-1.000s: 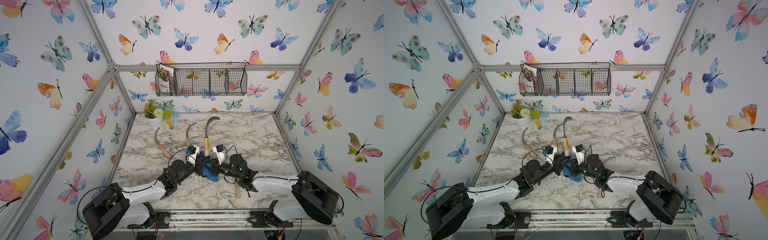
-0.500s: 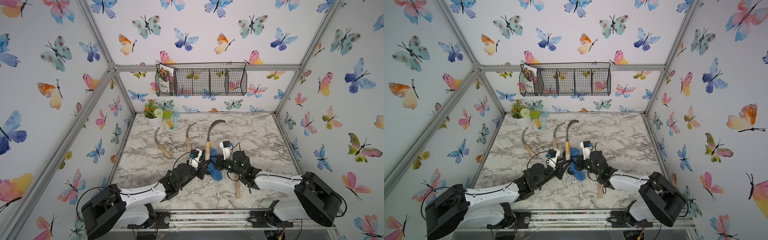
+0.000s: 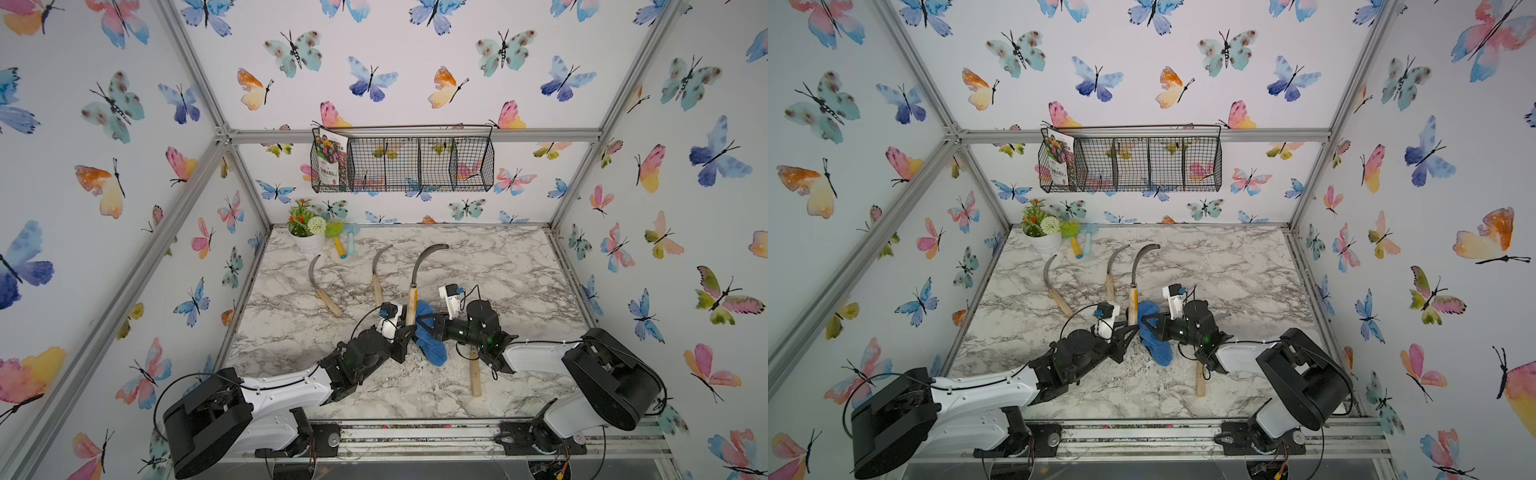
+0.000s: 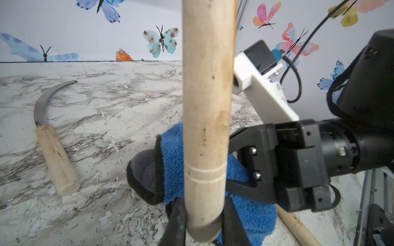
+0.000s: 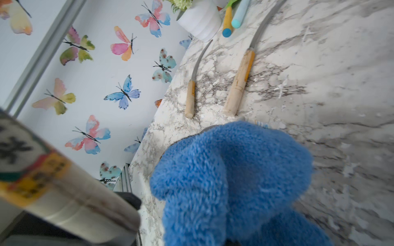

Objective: Wipe small sickles with rags
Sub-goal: Wipe the small sickle.

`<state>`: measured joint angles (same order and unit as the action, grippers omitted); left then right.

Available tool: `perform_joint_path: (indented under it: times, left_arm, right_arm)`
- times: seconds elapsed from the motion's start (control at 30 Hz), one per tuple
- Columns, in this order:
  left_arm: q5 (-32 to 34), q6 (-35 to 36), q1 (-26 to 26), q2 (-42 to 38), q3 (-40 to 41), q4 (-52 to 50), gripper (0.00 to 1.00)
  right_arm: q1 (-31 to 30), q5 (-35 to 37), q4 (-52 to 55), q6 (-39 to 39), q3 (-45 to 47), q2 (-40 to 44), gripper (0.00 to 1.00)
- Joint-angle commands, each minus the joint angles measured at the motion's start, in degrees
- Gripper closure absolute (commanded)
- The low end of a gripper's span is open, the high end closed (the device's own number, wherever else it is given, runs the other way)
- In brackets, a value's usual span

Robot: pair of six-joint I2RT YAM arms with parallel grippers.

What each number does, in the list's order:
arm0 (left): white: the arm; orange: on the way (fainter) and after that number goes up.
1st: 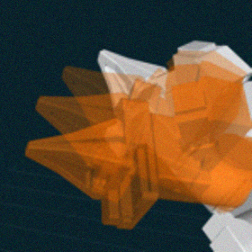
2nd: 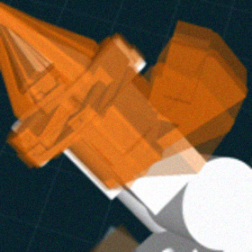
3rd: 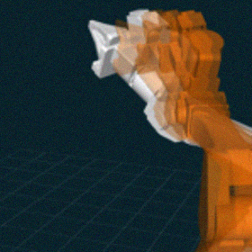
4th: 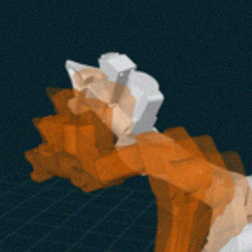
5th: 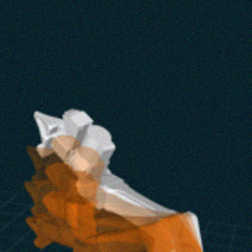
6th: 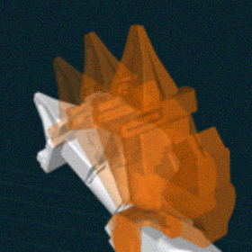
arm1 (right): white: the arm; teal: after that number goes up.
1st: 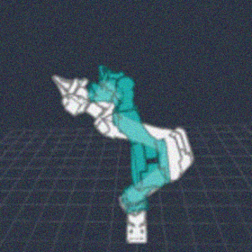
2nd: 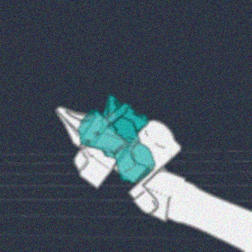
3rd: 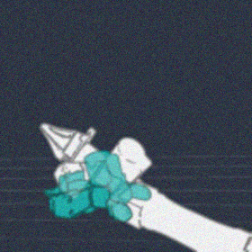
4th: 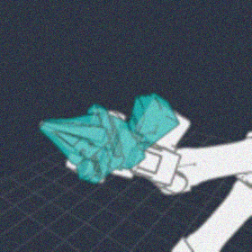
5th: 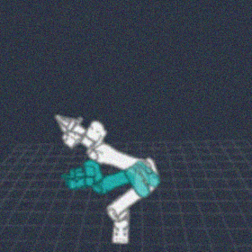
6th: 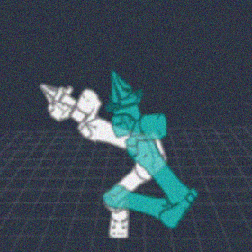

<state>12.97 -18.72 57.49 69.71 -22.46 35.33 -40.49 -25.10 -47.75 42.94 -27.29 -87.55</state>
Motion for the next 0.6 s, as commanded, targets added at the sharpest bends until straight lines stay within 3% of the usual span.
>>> perform_joint_path:
  times: [0.0, 0.27, 0.57]
  left_arm:
    - [0.5, -0.4, 0.2, 0.4, -1.9, 0.2, 1.00]
    - [0.6, 0.1, 0.3, 2.5, -3.0, -0.1, 1.00]
    - [0.4, -0.1, 0.2, 3.9, -3.8, -0.7, 1.00]
  right_arm:
    - [-0.2, -6.9, -7.2, 0.3, -1.2, -0.5, 0.98]
    - [-0.7, -9.9, -12.0, 1.2, -0.2, -1.9, 0.98]
    - [-0.2, -7.7, -8.7, 0.0, -1.8, 2.1, 0.97]
